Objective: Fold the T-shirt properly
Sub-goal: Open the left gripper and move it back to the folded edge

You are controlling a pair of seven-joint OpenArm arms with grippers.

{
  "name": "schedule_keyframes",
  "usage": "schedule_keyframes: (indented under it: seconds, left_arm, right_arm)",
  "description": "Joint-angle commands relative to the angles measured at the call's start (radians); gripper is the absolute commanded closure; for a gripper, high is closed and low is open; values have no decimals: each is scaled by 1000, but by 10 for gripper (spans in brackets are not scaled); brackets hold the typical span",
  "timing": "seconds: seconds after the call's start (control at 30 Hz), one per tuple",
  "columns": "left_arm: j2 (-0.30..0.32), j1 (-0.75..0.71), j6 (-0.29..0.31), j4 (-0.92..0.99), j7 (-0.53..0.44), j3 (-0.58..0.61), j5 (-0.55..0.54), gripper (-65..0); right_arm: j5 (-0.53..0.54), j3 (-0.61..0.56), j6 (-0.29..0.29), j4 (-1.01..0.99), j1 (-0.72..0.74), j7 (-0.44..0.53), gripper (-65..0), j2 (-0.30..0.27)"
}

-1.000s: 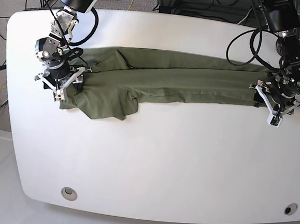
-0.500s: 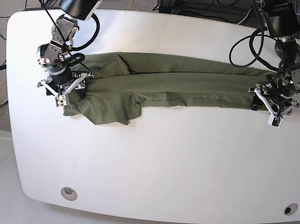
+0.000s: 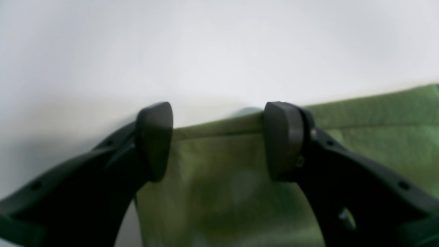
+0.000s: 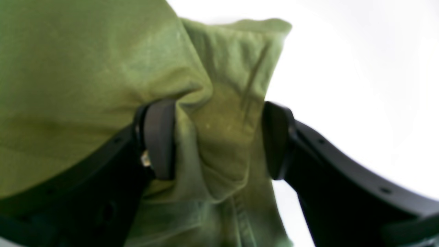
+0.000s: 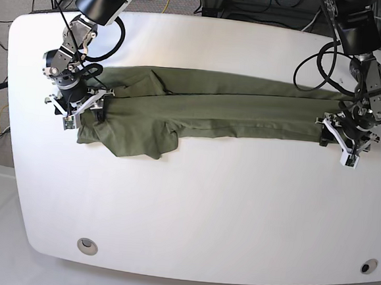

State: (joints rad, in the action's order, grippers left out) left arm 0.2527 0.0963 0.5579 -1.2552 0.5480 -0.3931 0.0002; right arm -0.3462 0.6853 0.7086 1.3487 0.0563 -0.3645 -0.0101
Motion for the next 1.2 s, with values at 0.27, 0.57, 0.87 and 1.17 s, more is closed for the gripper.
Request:
schedule_keyframes:
  seconds: [0.27,0.57,0.87,1.17]
  left_arm:
    - [12,102,-5,61,-35,0,-7,-393]
    - [12,136,-5,25,-50,36,-9,-393]
    - [15,135,-3,-188,88,33,-9,-393]
    - [12,75,1,-470,306,32,-9,-393]
  right_arm:
    - [-104,73,-10,-10,-17,-115,-360,-6]
    - [-101,76,-10,7,-2,-115,-358,-3]
    - [-101,75,-10,127,-3,-120,-360,25]
    - [-103,72,-10,308,-36,-123,-362,81]
